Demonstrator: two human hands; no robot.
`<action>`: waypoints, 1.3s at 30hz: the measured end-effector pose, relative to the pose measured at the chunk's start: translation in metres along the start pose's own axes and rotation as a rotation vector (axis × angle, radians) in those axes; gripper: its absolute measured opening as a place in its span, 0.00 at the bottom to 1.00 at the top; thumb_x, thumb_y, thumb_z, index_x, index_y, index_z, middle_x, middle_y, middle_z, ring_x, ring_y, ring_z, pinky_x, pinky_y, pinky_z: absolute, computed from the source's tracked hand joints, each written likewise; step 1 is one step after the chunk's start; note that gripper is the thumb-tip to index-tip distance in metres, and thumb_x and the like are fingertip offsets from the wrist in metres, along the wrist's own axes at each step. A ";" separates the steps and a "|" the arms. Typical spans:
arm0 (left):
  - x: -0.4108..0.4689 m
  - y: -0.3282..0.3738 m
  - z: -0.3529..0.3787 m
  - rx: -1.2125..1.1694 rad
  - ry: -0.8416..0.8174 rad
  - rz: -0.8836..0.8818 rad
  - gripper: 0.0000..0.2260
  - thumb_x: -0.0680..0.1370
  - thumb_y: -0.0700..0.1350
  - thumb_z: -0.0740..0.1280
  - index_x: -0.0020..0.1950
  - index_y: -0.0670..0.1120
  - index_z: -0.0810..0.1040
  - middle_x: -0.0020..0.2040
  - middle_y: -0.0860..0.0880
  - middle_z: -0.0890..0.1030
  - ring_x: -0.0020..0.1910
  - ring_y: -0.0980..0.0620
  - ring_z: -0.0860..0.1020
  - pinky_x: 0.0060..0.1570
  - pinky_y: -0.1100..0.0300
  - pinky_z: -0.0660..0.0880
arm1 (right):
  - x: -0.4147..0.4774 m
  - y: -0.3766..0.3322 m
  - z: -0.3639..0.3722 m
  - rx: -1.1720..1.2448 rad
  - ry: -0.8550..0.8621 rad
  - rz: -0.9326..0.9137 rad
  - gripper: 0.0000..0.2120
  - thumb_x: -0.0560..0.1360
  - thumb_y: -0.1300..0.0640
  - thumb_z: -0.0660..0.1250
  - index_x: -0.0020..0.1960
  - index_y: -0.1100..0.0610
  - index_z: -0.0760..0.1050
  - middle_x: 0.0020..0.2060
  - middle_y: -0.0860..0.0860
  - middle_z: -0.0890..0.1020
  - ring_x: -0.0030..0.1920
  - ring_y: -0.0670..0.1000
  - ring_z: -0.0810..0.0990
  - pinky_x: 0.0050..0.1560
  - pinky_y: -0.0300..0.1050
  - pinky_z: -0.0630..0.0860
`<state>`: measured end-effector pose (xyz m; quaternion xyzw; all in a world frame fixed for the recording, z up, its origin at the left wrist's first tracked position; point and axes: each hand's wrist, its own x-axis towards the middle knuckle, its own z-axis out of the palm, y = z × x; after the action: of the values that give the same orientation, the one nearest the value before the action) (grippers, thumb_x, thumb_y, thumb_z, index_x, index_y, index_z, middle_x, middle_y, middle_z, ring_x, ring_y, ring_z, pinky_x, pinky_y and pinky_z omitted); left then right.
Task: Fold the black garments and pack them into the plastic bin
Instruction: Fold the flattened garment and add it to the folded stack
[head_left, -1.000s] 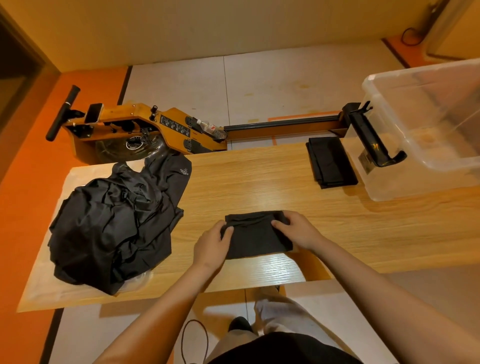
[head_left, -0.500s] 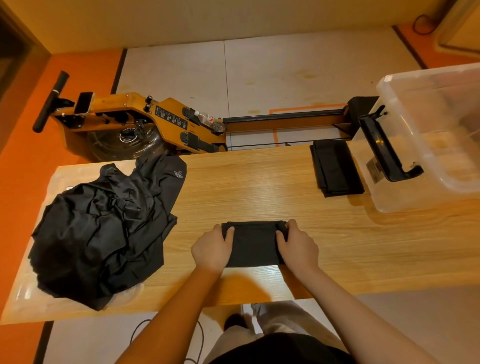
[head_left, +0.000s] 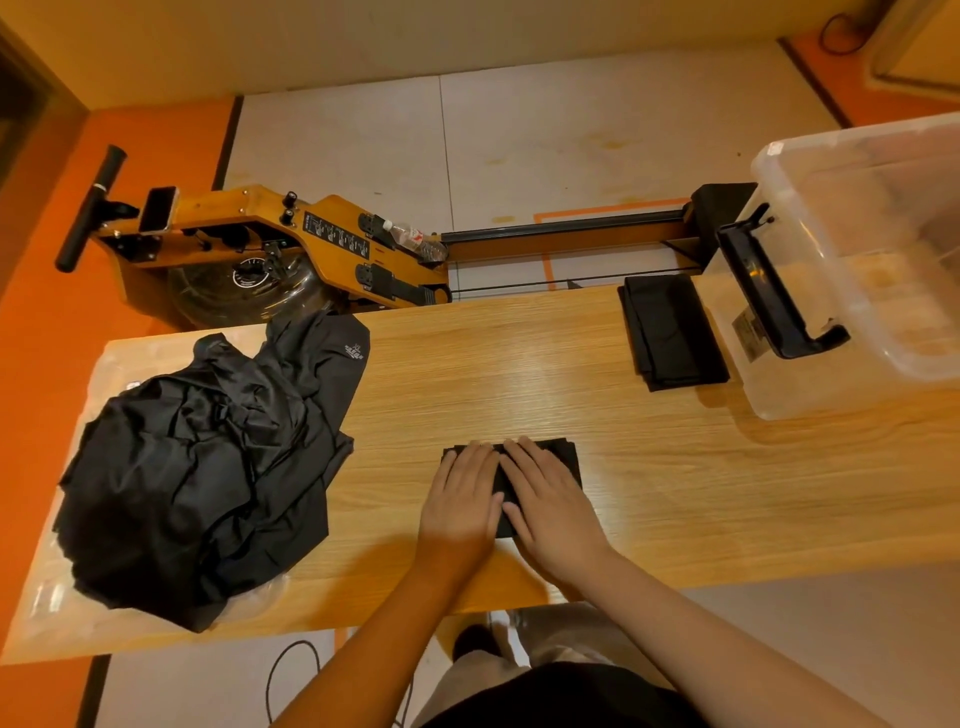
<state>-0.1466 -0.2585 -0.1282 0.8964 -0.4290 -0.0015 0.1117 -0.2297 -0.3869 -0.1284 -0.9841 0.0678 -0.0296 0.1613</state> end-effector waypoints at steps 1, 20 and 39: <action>0.003 -0.004 0.002 -0.006 -0.076 -0.012 0.23 0.77 0.50 0.55 0.66 0.40 0.76 0.66 0.44 0.77 0.66 0.47 0.75 0.71 0.53 0.56 | -0.001 0.004 0.004 -0.016 -0.029 0.044 0.25 0.80 0.47 0.53 0.71 0.60 0.68 0.71 0.55 0.70 0.73 0.54 0.64 0.72 0.49 0.55; 0.036 -0.015 -0.019 -0.157 -0.120 0.018 0.18 0.80 0.49 0.63 0.70 0.48 0.72 0.62 0.50 0.77 0.64 0.49 0.72 0.72 0.55 0.53 | -0.007 0.010 -0.016 0.179 0.209 0.499 0.24 0.79 0.49 0.60 0.72 0.59 0.65 0.65 0.56 0.72 0.65 0.55 0.70 0.64 0.48 0.67; 0.075 -0.028 -0.027 -0.118 -0.345 0.069 0.09 0.81 0.52 0.59 0.55 0.49 0.74 0.53 0.51 0.77 0.56 0.50 0.73 0.55 0.57 0.64 | 0.005 0.022 -0.031 0.386 0.112 0.803 0.11 0.78 0.53 0.63 0.58 0.53 0.68 0.46 0.49 0.78 0.44 0.49 0.77 0.38 0.47 0.75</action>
<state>-0.0748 -0.2939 -0.1001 0.8595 -0.4714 -0.1763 0.0889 -0.2299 -0.4179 -0.1063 -0.8286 0.4462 -0.0299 0.3367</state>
